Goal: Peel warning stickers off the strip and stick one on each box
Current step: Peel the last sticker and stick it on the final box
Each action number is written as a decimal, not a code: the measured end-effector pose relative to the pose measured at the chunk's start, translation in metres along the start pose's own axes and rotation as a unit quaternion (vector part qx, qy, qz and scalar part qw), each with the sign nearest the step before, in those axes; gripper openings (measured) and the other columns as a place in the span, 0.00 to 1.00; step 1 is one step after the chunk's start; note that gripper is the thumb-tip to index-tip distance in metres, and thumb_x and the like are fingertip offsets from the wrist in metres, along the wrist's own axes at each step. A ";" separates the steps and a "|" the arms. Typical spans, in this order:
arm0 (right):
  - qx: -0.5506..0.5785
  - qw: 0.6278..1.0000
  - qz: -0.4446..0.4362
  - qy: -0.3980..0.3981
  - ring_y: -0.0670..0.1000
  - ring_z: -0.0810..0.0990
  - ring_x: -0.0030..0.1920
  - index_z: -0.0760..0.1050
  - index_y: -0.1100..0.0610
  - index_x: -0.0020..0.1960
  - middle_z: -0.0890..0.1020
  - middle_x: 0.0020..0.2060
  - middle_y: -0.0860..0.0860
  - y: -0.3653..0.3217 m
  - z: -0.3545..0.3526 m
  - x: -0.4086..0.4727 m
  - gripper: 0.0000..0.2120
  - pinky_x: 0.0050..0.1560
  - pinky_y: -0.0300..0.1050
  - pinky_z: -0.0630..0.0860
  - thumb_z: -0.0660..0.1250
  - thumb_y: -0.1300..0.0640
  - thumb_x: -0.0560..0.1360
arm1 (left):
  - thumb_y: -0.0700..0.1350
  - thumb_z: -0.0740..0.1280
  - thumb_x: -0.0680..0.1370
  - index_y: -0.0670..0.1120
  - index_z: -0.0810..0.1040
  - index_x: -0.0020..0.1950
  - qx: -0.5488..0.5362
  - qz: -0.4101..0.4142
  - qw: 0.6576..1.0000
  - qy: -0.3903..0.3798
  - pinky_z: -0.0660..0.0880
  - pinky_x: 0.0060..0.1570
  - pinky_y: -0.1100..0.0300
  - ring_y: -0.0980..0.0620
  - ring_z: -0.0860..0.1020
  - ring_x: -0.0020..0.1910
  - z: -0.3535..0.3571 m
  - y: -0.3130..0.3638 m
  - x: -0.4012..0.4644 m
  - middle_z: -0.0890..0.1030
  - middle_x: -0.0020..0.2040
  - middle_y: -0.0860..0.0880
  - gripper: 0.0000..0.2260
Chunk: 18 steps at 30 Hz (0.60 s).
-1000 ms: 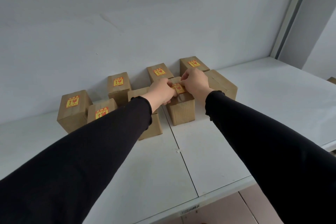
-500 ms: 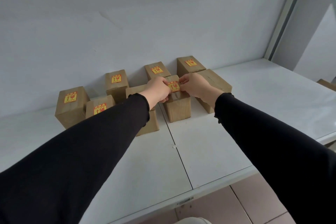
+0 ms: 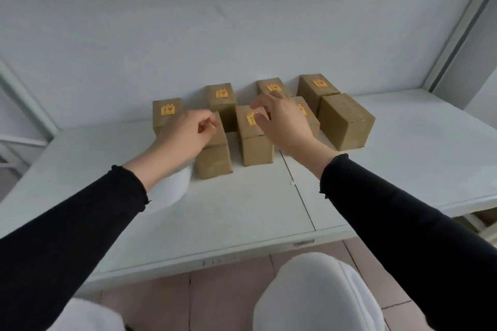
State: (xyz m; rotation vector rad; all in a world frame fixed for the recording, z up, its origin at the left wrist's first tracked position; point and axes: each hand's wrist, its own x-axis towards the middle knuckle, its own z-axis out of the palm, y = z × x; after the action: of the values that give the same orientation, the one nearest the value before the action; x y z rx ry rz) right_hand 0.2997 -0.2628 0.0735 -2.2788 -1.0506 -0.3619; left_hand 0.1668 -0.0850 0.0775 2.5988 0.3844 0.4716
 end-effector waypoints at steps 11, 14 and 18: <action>0.058 0.987 -0.088 -0.121 0.50 0.77 0.58 0.77 0.50 0.63 0.79 0.59 0.48 -0.169 0.096 -0.051 0.12 0.53 0.42 0.75 0.64 0.53 0.80 | 0.41 0.69 0.78 0.47 0.81 0.60 0.067 -0.128 0.989 0.011 0.69 0.53 0.58 0.48 0.77 0.57 -0.059 -0.151 -0.136 0.81 0.56 0.47 0.11; 0.086 0.977 -0.074 -0.181 0.53 0.81 0.54 0.74 0.52 0.69 0.77 0.63 0.50 -0.190 0.129 -0.063 0.16 0.53 0.47 0.78 0.63 0.55 0.81 | 0.42 0.68 0.78 0.47 0.79 0.66 0.048 -0.168 0.984 -0.020 0.68 0.57 0.58 0.46 0.76 0.60 -0.050 -0.179 -0.150 0.79 0.60 0.44 0.16; 0.012 0.971 -0.073 -0.228 0.61 0.80 0.59 0.64 0.51 0.76 0.73 0.70 0.52 -0.198 0.168 -0.075 0.23 0.53 0.50 0.75 0.60 0.57 0.82 | 0.47 0.62 0.82 0.52 0.66 0.77 0.024 -0.202 0.972 -0.114 0.63 0.70 0.52 0.42 0.66 0.71 -0.030 -0.198 -0.151 0.71 0.70 0.42 0.23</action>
State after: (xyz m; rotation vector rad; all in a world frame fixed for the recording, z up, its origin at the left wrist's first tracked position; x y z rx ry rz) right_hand 0.1002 -0.1027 -0.0134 -2.3237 -1.4429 0.1310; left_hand -0.0174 0.0434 -0.0344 2.4901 0.8272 0.0233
